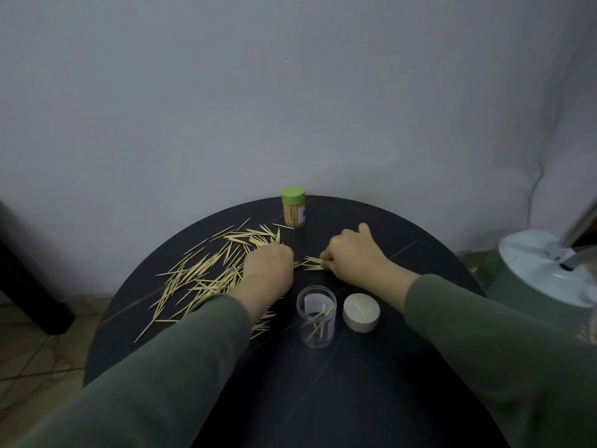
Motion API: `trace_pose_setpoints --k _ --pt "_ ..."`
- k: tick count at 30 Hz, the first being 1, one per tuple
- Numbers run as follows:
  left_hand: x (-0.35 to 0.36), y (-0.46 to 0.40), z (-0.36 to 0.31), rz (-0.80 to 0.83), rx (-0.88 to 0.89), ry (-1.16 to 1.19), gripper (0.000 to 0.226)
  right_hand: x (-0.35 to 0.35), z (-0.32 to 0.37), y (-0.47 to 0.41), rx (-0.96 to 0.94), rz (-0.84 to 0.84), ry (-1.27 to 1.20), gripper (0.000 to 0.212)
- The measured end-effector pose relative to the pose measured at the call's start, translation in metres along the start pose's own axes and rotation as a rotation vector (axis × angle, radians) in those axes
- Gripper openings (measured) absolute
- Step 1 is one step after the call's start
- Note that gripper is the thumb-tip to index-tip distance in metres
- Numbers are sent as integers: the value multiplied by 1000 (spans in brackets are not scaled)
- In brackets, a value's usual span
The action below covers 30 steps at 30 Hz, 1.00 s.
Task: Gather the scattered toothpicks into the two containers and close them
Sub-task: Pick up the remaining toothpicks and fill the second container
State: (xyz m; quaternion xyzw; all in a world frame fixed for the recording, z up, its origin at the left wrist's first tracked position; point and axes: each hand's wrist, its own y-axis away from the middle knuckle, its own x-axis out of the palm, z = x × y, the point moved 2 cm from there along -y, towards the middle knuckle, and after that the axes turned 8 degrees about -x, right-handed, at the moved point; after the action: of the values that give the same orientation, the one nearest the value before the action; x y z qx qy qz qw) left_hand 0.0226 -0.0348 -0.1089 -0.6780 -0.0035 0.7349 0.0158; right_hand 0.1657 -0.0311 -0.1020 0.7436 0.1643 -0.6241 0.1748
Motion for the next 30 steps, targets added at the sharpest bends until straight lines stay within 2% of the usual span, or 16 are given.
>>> trace_pose_setpoints --k 9,20,23,27,30 --pt "-6 -2 8 0 -19 46 24 -4 4 8 -4 -157 -58 25" --pt "-10 5 19 -33 -51 249 18 -5 9 10 68 -204 -297 25" --pt "-14 8 23 -38 -66 451 14 -8 6 15 99 -285 -542 23" --pt "-29 20 25 -68 -43 865 7 -18 7 27 104 -465 -1091 22" --pt "-45 36 26 -87 -30 1187 8 -27 12 40 87 -556 -1309 16"
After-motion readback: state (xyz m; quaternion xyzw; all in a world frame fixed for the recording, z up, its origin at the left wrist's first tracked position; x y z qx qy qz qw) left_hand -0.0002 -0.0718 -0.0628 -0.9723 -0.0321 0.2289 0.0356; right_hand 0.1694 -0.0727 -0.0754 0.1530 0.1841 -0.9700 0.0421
